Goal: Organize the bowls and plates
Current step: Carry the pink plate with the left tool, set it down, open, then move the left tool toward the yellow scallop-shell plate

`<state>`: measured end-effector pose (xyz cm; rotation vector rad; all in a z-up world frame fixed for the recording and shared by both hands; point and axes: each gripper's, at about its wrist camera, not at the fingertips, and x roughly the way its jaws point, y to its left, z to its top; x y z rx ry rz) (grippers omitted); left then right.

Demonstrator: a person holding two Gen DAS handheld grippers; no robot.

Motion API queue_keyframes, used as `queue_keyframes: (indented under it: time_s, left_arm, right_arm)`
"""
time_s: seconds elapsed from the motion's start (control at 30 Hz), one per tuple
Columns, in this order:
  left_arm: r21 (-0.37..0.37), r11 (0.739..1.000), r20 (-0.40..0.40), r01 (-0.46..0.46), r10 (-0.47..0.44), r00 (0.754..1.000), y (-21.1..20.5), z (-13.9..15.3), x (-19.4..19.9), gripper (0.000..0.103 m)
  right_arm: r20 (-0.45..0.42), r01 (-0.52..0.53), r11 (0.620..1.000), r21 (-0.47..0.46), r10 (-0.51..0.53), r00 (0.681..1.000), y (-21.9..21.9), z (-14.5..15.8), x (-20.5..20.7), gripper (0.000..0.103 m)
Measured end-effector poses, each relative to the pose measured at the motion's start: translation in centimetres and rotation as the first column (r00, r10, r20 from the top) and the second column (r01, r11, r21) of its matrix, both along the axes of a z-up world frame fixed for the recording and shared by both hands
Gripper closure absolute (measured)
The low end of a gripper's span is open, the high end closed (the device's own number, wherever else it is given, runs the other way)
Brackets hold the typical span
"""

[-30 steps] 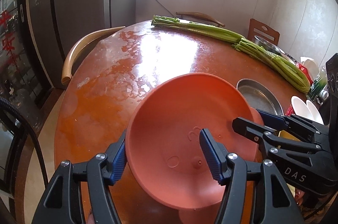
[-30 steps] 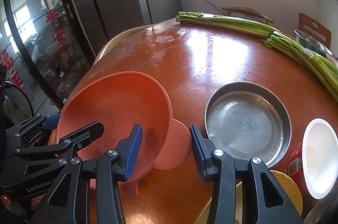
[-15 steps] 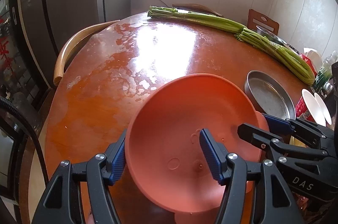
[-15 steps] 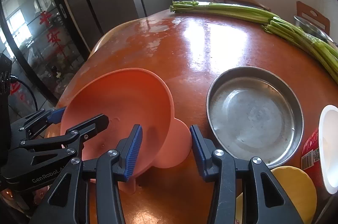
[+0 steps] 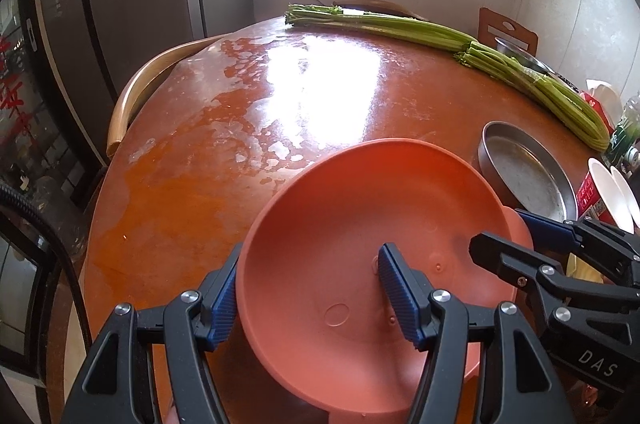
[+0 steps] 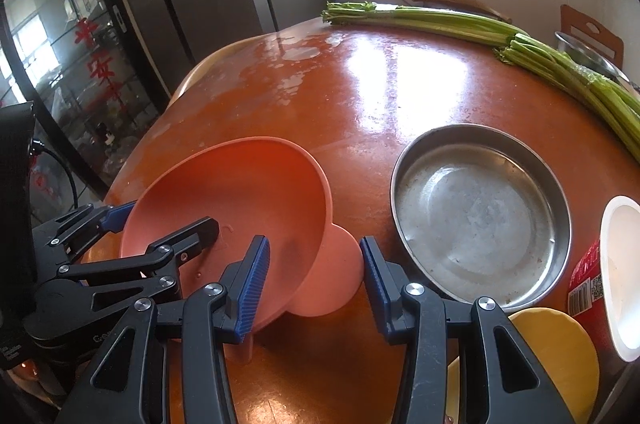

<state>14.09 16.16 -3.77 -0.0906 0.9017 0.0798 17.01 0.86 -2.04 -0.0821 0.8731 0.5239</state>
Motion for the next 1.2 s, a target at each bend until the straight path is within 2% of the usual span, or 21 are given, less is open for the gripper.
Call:
queue_keyframes:
  time_s: [0.23,0.43,0.6,0.7,0.8,1.0,1.2]
  left_arm:
    - [-0.004,1.000,0.005,0.016,-0.016,1.000,-0.3,0.2,-0.2,0.038]
    - [0.045,0.999,0.014,0.003,-0.003,1.000,-0.4,0.8,-0.6,0.038]
    - [0.056,0.998,0.038,-0.029,0.027,0.999,0.3,1.8,-1.0,0.038]
    - [0.072,0.996,0.060,-0.047,0.042,0.997,0.6,2.5,-1.6,0.034]
    - [0.097,0.994,0.089,-0.048,0.039,0.995,0.4,3.4,-2.4,0.029]
    - [0.075,0.997,0.127,-0.032,0.022,0.992,0.0,5.6,-3.9,0.029]
    - [0.070,0.997,0.168,0.015,-0.026,0.985,-2.1,7.6,-5.9,0.029]
  right_arm:
    - [0.009,0.018,1.000,0.019,-0.019,1.000,-0.8,0.1,-0.2,0.054]
    - [0.017,0.038,0.999,0.021,-0.038,0.999,-1.3,0.4,-0.3,0.054]
    - [0.036,0.054,0.998,0.029,-0.055,0.998,-1.9,1.1,-0.6,0.054]
    - [0.054,0.067,0.997,0.027,-0.068,0.996,-2.2,1.8,-1.1,0.054]
    - [0.080,0.086,0.996,0.036,-0.088,0.993,-2.8,2.7,-1.8,0.054]
    - [0.138,0.115,0.991,0.076,-0.124,0.983,-4.2,5.5,-3.6,0.050]
    - [0.205,0.149,0.982,0.114,-0.170,0.964,-6.8,8.2,-6.7,0.048]
